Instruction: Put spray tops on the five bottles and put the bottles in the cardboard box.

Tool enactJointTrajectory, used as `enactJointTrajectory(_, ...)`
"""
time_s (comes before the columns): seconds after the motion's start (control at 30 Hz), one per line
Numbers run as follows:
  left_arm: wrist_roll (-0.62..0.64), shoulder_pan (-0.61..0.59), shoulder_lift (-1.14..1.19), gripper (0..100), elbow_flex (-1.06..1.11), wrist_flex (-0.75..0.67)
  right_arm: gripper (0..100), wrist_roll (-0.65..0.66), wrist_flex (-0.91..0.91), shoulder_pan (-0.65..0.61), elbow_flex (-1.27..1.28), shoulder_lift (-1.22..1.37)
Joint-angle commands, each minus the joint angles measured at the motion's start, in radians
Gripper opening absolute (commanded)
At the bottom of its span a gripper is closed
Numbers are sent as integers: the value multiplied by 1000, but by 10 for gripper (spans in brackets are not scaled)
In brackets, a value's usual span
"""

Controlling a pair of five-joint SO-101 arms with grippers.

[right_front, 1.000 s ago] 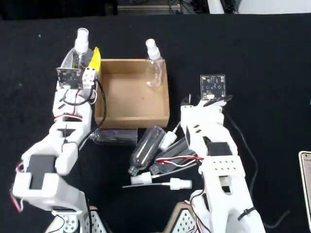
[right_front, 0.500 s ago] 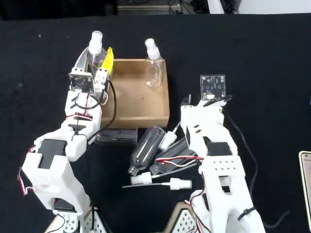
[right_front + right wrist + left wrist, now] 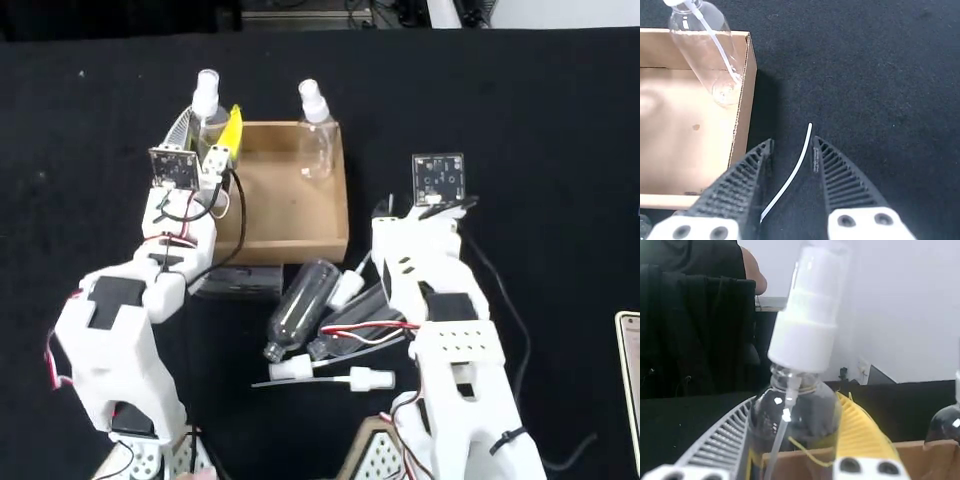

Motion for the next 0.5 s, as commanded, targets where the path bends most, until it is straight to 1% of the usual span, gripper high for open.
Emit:
enactJointTrajectory(0.0, 9, 4, 17, 29, -79, 2, 96, -8, -29, 23, -8, -38)
enactJointTrajectory(0.47, 9, 7, 161, 29, -179, 2, 96, -8, -29, 23, -8, -38)
